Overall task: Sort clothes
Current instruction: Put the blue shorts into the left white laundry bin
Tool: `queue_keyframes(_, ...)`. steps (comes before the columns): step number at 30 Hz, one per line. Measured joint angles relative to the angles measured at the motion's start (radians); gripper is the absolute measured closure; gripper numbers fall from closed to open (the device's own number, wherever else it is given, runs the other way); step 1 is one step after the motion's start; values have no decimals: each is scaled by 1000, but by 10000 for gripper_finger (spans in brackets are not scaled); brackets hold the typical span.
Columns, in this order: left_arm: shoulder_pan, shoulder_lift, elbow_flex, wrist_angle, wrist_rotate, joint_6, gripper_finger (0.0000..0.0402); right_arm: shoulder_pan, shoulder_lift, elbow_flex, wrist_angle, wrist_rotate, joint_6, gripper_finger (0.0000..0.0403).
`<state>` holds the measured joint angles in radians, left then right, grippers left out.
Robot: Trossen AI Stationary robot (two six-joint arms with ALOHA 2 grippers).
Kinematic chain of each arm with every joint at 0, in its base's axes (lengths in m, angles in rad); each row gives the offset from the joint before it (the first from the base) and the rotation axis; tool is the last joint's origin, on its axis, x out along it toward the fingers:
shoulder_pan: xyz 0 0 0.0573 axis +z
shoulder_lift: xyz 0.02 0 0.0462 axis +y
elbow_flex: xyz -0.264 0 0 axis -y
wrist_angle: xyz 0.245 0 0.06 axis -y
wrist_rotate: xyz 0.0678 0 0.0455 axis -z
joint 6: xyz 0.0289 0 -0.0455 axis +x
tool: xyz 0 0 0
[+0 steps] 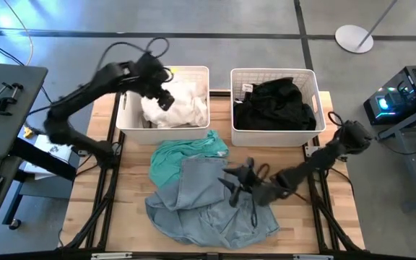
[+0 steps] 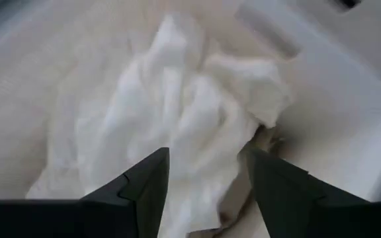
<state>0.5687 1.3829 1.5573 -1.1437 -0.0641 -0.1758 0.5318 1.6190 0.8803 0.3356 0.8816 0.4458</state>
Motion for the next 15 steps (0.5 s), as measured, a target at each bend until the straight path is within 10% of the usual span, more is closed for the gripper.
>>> queue_keyframes(10, -322, -271, -143, -11, -279, -164, 231, -293, 186, 258, -398, -128, 10, 234)
queue_keyframes(15, -439, -332, -249, -4, -341, -230, 239, -420, 253, 343, -535, -355, 94, 218)
